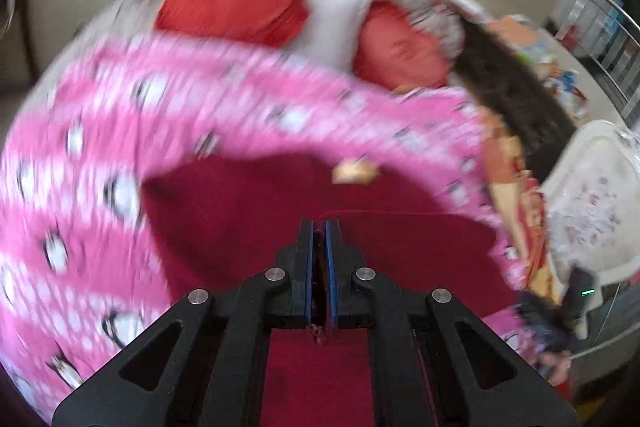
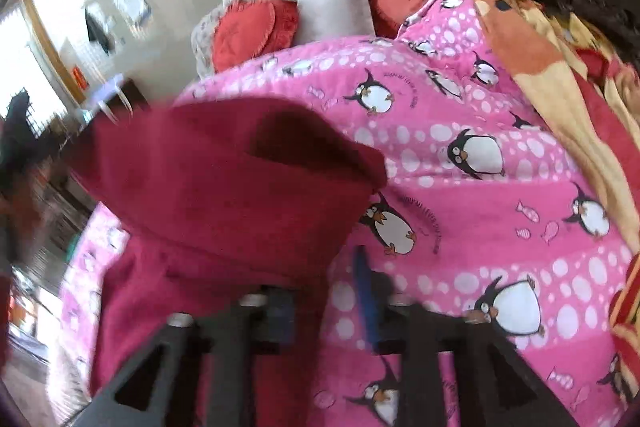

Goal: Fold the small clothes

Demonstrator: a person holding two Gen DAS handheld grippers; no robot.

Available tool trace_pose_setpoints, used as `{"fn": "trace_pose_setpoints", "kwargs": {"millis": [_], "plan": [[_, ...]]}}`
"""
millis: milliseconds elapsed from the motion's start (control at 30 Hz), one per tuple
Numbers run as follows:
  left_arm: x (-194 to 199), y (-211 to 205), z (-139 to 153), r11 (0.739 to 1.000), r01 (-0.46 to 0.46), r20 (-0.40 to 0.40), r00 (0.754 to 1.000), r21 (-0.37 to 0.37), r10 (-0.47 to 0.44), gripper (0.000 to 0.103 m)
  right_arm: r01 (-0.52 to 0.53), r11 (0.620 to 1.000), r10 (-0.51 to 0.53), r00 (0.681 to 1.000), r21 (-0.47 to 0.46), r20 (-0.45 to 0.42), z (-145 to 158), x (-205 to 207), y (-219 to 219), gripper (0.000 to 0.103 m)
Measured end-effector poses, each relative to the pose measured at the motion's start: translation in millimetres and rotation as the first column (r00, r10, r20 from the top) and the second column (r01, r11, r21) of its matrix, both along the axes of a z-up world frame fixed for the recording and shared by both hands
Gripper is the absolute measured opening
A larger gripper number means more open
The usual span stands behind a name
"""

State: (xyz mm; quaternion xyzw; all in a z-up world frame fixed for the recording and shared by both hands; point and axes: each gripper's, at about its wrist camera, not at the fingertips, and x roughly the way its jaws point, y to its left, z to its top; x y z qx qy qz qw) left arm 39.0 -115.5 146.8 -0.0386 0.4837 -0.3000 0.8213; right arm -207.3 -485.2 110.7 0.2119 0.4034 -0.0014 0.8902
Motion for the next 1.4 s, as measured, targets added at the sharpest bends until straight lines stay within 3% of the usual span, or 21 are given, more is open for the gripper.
{"fn": "trace_pose_setpoints", "kwargs": {"millis": [33, 100, 167, 233, 300, 433, 467, 500, 533, 567, 633, 733, 833, 1000, 1033, 1067, 1100, 1167, 1300, 1400], "plan": [[3.7, 6.7, -16.6, 1.0, -0.024, -0.03, 0.999, 0.005, 0.024, 0.004, 0.008, 0.999, -0.009, 1.0, 0.038, 0.015, 2.2, -2.8, -4.2, 0.052], [5.9, 14.7, -34.9, 0.999, -0.046, -0.053, 0.998, 0.012, 0.047, 0.004, 0.001, 0.983, -0.013, 0.998, 0.182, 0.065, 7.8, -7.3, -17.5, 0.054], [6.0, 17.3, -46.1, 0.998, -0.058, -0.064, 0.996, 0.019, 0.06, 0.004, 0.02, 0.942, -0.065, 0.99, 0.334, 0.125, 10.1, -9.3, -36.1, 0.062], [6.6, 19.3, -55.4, 0.998, -0.065, -0.085, 0.994, 0.018, 0.066, 0.004, 0.076, 0.906, -0.139, 0.982, 0.416, 0.124, 6.6, 0.2, -50.8, 0.069], [6.6, 19.2, -59.6, 0.998, -0.066, -0.093, 0.993, 0.018, 0.068, 0.005, 0.124, 0.889, -0.177, 0.981, 0.441, 0.079, 1.3, 17.6, -59.7, 0.069], [8.6, 17.5, -59.3, 0.998, -0.058, -0.088, 0.994, 0.028, 0.06, 0.004, 0.097, 0.876, -0.112, 0.994, 0.473, 0.004, -30.2, 75.2, -67.1, 0.069], [10.2, 15.0, -58.3, 0.998, -0.056, -0.086, 0.995, 0.031, 0.058, 0.004, 0.084, 0.874, -0.098, 0.995, 0.479, 0.004, -34.5, 84.4, -68.1, 0.064], [11.4, 14.2, -56.7, 0.998, -0.054, -0.084, 0.995, 0.032, 0.057, 0.004, 0.078, 0.875, -0.094, 0.996, 0.479, 0.008, -38.1, 94.6, -67.9, 0.056], [12.7, 12.8, -53.6, 0.998, -0.053, -0.082, 0.995, 0.028, 0.055, 0.004, 0.066, 0.874, -0.094, 0.995, 0.481, 0.034, -37.6, 103.4, -68.3, 0.037], [14.0, 12.0, -50.3, 0.998, -0.052, -0.077, 0.996, 0.021, 0.054, 0.004, 0.067, 0.88, -0.104, 0.993, 0.471, 0.052, -33.5, 107.7, -68.6, 0.028], [17.1, 8.2, -38.5, 0.999, -0.045, -0.057, 0.997, -0.011, 0.045, 0.004, 0.091, 0.905, -0.16, 0.978, 0.416, 0.132, -10.6, 109.0, -75.5, 0.019], [19.6, -2.7, -27.1, 0.999, -0.03, -0.017, 0.999, -0.028, 0.029, 0.005, 0.148, 0.923, -0.235, 0.948, 0.354, 0.214, 15.4, 100.3, -85.2, 0.018], [22.9, -24.0, -37.0, 1.0, -0.002, -0.007, 1.0, 0.0, 0.002, 0.005, 0.229, 0.949, -0.267, 0.949, 0.215, 0.168, 14.0, 106.9, -90.0, 0.018], [29.4, -30.0, -61.6, 0.999, -0.028, -0.044, 0.999, 0.03, 0.029, 0.011, 0.275, 0.938, -0.288, 0.957, 0.209, 0.034, -6.6, 112.1, -104.4, 0.021], [30.8, -26.1, -62.7, 0.999, -0.037, -0.057, 0.998, 0.019, 0.039, 0.013, 0.288, 0.928, -0.299, 0.954, 0.236, 0.014, -7.5, 108.7, -107.5, 0.033], [31.4, -22.6, -62.3, 0.999, -0.047, -0.066, 0.997, 0.01, 0.048, 0.023, 0.303, 0.919, -0.315, 0.949, 0.251, 0.005, -7.7, 101.0, -111.6, 0.038], [31.0, -18.1, -60.5, 0.998, -0.058, -0.068, 0.996, 0.006, 0.058, 0.036, 0.315, 0.91, -0.328, 0.945, 0.269, 0.003, -7.1, 94.1, -111.8, 0.041], [27.7, -8.4, -52.4, 0.997, -0.077, -0.043, 0.996, 0.001, 0.077, 0.037, 0.314, 0.907, -0.33, 0.944, 0.279, 0.012, -2.7, 85.1, -109.0, 0.041], [17.7, 0.8, -40.0, 0.997, -0.076, -0.004, 0.997, 0.004, 0.076, 0.037, 0.352, 0.922, -0.362, 0.931, 0.163, 0.039, 17.3, 63.8, -96.7, 0.041], [8.7, -3.9, -37.6, 0.997, -0.072, 0.032, 0.997, 0.012, 0.072, 0.04, 0.309, 0.931, -0.332, 0.938, 0.196, 0.099, 27.8, 55.2, -85.8, 0.041]]}}
